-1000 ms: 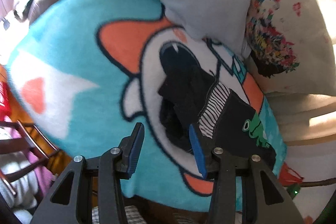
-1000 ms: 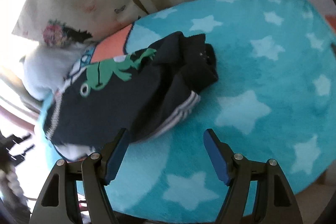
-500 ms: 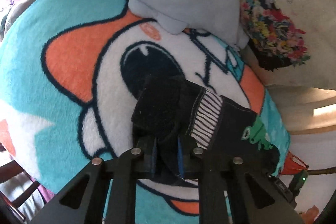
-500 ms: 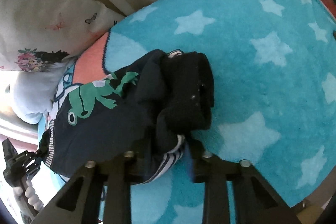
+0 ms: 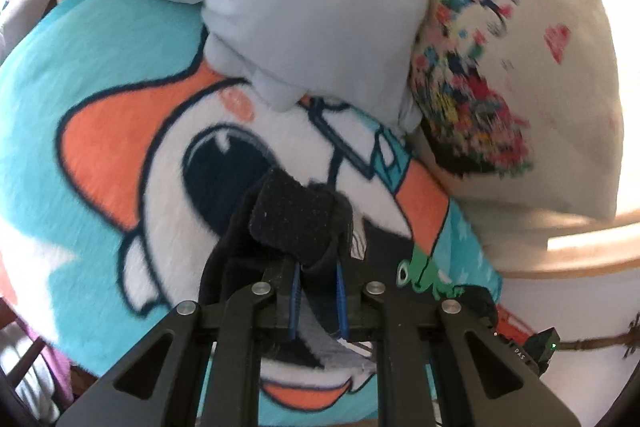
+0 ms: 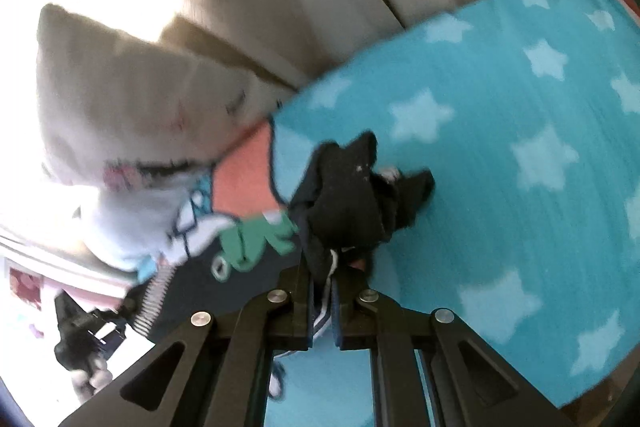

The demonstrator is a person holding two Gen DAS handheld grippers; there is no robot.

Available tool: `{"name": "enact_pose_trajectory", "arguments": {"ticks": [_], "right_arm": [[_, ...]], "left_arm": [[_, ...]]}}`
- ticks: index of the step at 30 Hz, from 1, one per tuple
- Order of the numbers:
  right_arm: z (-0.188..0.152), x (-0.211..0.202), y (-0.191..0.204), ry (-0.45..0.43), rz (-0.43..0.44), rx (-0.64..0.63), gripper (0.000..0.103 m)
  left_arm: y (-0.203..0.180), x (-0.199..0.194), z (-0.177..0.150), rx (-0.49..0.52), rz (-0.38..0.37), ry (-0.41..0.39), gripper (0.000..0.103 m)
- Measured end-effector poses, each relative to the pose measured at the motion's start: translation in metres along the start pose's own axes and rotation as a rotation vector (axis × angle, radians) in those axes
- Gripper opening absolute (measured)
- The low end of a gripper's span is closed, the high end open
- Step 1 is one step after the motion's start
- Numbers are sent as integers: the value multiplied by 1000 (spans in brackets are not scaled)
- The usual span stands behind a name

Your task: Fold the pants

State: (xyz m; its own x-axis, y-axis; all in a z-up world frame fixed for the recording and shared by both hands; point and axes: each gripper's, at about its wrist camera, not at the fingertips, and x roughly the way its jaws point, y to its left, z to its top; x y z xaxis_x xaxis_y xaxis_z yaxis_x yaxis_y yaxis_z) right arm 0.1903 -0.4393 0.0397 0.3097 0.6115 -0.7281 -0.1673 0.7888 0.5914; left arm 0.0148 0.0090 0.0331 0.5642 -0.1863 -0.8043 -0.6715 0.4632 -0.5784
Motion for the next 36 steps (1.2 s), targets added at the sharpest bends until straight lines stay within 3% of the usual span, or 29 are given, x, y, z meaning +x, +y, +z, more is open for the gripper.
{"name": "enact_pose_trajectory", "arguments": {"ticks": [6,9,11,13,15,22,25,30,33,36], "right_arm": [[62,48,27,-12,-50,13,7],[82,80,39,0,-136,-21,9],[87,92,43,10,-204,-38,27],[84,91,47,-14,-213,-44,64],[82,85,47,-24,-202,-47,69],[73,60,46,-59,-233,-63,70],[63,42,51,-106,-273,-98,69],[45,31,85,-127,-258,-241,65],[29,55,127,-65,-236,-430,61],[22,89,153,25,-232,-540,60]], "left_arm": [[-2,36,50,-50,48,-7,14],[1,54,66,-67,50,18,16],[3,62,73,-79,37,36,19],[8,64,78,-95,7,51,22],[14,63,83,-113,-25,52,23],[17,39,97,-140,-83,13,27],[13,19,88,-115,-67,-5,30],[-28,-10,48,81,-21,-24,33],[-59,0,23,225,2,3,35],[-75,22,-2,338,66,44,35]]}}
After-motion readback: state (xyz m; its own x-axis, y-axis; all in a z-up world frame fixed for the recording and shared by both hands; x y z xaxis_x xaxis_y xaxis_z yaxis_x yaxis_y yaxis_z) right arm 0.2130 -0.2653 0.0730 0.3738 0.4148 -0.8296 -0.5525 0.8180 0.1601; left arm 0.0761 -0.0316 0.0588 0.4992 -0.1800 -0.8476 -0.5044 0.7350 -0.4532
